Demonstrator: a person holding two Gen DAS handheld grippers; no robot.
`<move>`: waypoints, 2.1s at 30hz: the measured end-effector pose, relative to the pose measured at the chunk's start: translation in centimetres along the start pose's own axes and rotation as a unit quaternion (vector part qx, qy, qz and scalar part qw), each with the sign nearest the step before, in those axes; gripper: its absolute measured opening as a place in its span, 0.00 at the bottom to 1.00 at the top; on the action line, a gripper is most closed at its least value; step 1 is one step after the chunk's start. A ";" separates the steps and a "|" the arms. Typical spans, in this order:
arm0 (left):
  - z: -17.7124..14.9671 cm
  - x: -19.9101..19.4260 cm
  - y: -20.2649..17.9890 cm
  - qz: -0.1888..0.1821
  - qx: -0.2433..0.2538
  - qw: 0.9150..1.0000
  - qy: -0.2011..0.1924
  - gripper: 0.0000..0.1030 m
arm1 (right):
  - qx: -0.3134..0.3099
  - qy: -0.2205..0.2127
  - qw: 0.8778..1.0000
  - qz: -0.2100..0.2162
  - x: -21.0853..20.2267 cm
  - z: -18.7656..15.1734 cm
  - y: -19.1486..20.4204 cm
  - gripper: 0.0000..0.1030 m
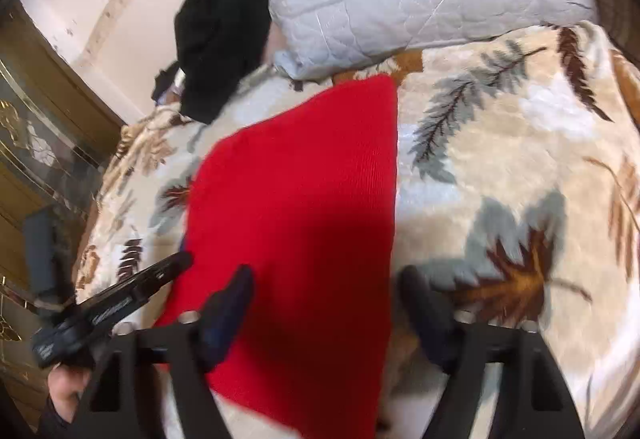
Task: Fold small clothes
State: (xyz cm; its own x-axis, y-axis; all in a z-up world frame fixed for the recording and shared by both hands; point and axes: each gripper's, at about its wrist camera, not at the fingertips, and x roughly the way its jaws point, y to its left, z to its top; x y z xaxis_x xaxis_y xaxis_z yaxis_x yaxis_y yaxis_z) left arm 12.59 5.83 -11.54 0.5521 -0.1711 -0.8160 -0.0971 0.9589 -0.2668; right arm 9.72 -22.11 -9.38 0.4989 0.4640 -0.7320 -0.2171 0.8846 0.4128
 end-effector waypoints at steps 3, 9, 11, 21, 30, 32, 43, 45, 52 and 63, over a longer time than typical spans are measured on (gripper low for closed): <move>-0.5 -0.8 0.2 0.003 0.007 1.000 -0.002 0.25 | 0.024 0.007 1.000 0.001 0.4 -2.2 0.1 0.82; -1.1 -1.2 0.5 0.005 0.009 1.000 0.002 0.25 | 0.009 0.065 0.998 0.008 4.4 -3.4 1.0 0.36; -1.1 -1.4 0.4 0.005 0.012 1.000 0.001 0.25 | -0.006 0.059 0.998 0.000 3.2 -2.5 1.7 0.31; -2.6 -2.7 0.0 0.015 0.027 0.999 -0.006 0.43 | 0.009 0.051 0.999 -0.009 2.4 -3.9 0.8 0.73; -3.3 -3.2 -0.2 0.013 0.025 1.000 -0.008 0.46 | 0.010 -0.032 0.999 0.014 -2.0 -0.7 2.8 0.74; -2.8 -3.1 -0.1 0.005 0.023 1.000 -0.007 0.47 | 0.007 -0.032 0.999 0.011 -1.7 -0.1 3.1 0.74; 0.0 2.8 2.1 0.009 -0.046 0.998 0.040 0.13 | 0.039 0.024 0.999 -0.020 4.2 1.3 -0.4 0.77; -0.3 1.7 1.9 0.002 -0.032 0.999 0.029 0.15 | 0.036 -0.004 0.999 -0.021 2.9 0.8 -0.1 0.78; -2.0 -3.0 0.3 0.034 0.004 0.999 -0.016 0.61 | 0.001 -0.023 0.999 -0.024 -1.1 -0.8 2.9 0.79; -6.7 -10.8 -2.2 0.069 0.063 0.992 -0.079 0.80 | -0.058 -0.038 0.995 -0.067 -5.7 -7.8 6.9 0.81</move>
State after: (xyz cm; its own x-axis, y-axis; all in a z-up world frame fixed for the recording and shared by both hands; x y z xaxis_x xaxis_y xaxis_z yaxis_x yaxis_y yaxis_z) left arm 1.30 4.01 -5.59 0.6651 -0.0082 -0.7467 -0.0815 0.9932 -0.0836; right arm -1.18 -18.31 -6.63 0.5908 0.3411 -0.7312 -0.2375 0.9396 0.2465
